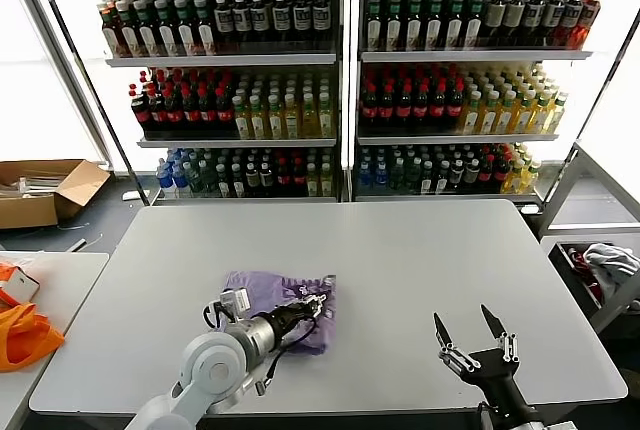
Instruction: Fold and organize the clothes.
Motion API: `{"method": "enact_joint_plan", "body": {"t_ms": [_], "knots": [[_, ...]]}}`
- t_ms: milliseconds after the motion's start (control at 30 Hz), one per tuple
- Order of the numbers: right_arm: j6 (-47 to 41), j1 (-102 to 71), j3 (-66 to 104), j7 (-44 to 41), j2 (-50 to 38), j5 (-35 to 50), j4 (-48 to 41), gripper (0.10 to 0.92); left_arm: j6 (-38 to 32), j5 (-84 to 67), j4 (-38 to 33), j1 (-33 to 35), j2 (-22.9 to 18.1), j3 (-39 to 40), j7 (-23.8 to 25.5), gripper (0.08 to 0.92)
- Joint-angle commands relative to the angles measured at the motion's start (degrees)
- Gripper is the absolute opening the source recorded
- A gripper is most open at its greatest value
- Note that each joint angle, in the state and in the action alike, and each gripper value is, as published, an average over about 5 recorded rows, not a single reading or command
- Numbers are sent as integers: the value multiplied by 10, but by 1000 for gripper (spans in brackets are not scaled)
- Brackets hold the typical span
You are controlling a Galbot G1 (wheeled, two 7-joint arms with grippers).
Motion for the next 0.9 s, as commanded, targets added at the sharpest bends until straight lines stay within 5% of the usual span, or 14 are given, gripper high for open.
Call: {"method": "enact_joint_plan", "body": {"t_ms": [33, 233, 533, 700, 900], "knots": [[-138, 109, -119, 55, -29, 70, -35, 823, -18, 29, -23, -34, -28, -56, 28, 376], [-199, 195, -235, 96, -30, 123, -91, 823, -29, 88, -95, 52, 29, -180, 80, 550], [-232, 280, -346, 139, -7, 152, -177, 823, -30, 128, -143, 147, 25, -302, 107, 793], [-244, 300, -370, 152, -5, 180, -194, 808, -31, 136, -149, 165, 17, -315, 110, 822], [-248, 293, -363, 159, -6, 196, -189, 662, -30, 136, -150, 168, 12, -322, 108, 823]]}}
